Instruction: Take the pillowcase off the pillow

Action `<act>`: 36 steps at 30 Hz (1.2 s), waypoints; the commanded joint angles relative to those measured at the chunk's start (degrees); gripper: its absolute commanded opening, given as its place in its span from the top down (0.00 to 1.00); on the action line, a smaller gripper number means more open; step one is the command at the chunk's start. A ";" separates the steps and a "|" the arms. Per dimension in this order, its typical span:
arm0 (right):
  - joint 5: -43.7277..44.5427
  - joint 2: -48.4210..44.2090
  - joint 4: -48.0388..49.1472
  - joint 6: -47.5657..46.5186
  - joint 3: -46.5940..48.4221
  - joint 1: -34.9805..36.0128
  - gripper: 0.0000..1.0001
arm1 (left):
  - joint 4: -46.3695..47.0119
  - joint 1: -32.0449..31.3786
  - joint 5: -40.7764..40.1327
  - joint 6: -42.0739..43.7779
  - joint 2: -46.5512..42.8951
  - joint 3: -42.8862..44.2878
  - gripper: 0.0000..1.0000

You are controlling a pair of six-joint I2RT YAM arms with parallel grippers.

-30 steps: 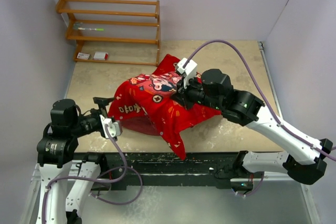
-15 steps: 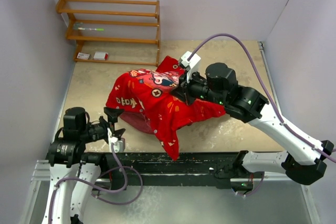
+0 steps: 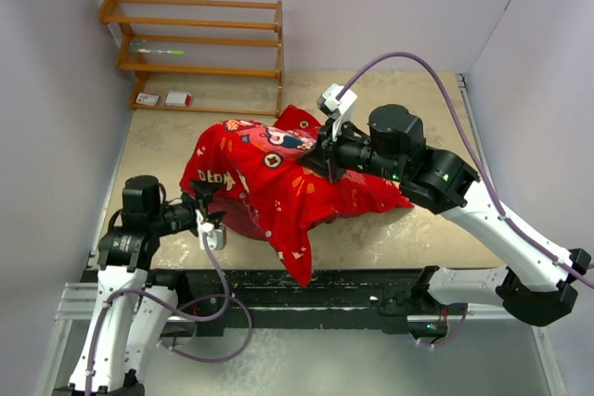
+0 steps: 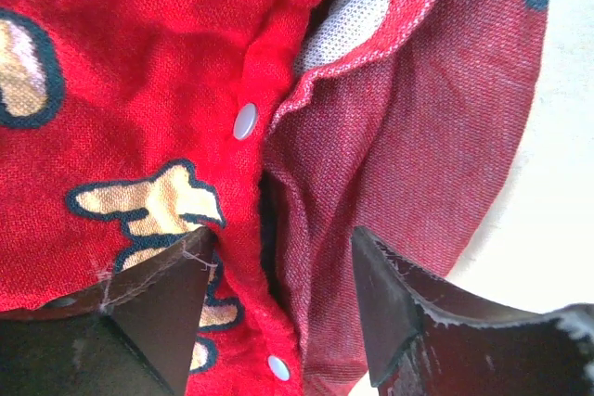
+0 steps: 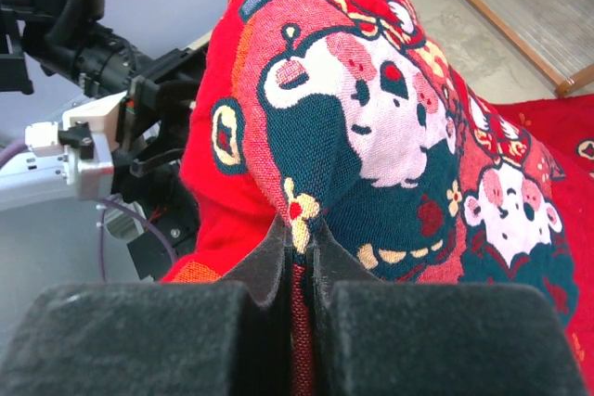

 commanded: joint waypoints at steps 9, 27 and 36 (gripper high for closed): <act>-4.78 -1.40 13.18 2.12 4.06 -0.11 1.00 | 17.20 0.15 -0.34 -8.10 1.07 -4.28 0.64; -5.22 -1.34 12.65 2.87 6.27 -0.55 1.00 | 6.46 0.14 0.43 -8.08 -3.85 0.93 0.37; -5.76 -1.46 12.55 3.30 6.08 -0.63 1.00 | 6.87 0.15 -0.92 -8.36 -4.23 0.85 0.42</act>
